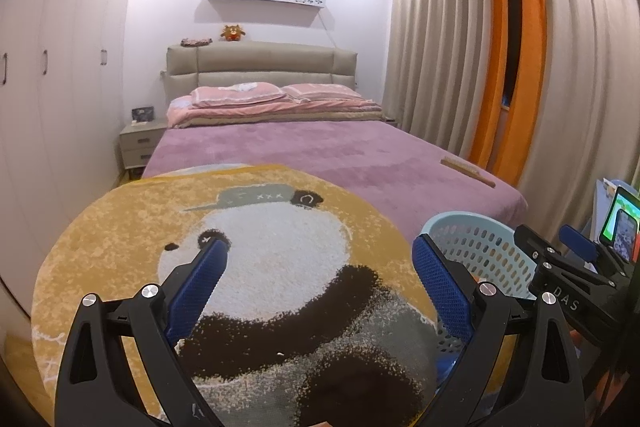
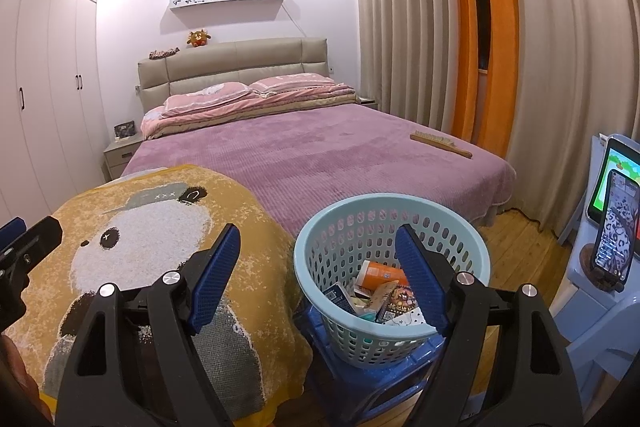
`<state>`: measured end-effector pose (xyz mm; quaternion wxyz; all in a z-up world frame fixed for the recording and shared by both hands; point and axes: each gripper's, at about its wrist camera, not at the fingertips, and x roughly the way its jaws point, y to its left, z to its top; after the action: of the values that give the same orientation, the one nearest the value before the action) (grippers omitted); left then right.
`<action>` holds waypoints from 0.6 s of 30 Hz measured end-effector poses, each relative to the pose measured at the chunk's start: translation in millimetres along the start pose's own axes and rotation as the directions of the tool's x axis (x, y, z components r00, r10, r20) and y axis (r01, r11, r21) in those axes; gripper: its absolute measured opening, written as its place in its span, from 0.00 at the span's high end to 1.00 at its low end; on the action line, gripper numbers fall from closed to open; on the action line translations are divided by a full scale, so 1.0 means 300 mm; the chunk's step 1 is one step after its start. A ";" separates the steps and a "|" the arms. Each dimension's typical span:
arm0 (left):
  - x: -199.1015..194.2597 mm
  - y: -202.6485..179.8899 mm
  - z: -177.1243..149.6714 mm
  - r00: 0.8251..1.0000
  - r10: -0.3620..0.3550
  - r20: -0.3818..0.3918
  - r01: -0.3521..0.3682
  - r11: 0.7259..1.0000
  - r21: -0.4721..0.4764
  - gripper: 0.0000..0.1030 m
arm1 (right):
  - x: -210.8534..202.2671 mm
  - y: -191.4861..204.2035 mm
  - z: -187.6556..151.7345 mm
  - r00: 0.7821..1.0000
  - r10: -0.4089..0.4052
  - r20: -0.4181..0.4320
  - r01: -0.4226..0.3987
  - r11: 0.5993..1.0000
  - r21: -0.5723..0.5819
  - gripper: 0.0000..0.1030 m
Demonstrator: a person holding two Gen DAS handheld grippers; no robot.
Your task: Collect trash
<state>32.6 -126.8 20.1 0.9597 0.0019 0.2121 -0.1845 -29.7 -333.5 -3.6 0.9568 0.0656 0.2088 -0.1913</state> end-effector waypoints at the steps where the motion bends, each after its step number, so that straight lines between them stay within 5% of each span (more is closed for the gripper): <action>1: 0.001 -0.001 0.001 1.000 0.005 -0.001 -0.005 1.000 0.000 0.11 | 0.000 0.000 0.000 1.000 0.000 0.000 0.000 1.000 0.001 0.26; 18: -0.014 0.029 0.004 0.998 0.068 -0.013 -0.067 0.997 0.022 0.07 | -0.023 0.013 0.005 1.000 -0.003 0.008 0.003 1.000 0.005 0.26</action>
<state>32.8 -117.3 22.3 0.9637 0.0207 0.2167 -0.1543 -33.5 -327.8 0.9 0.9572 0.0667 0.2044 -0.1936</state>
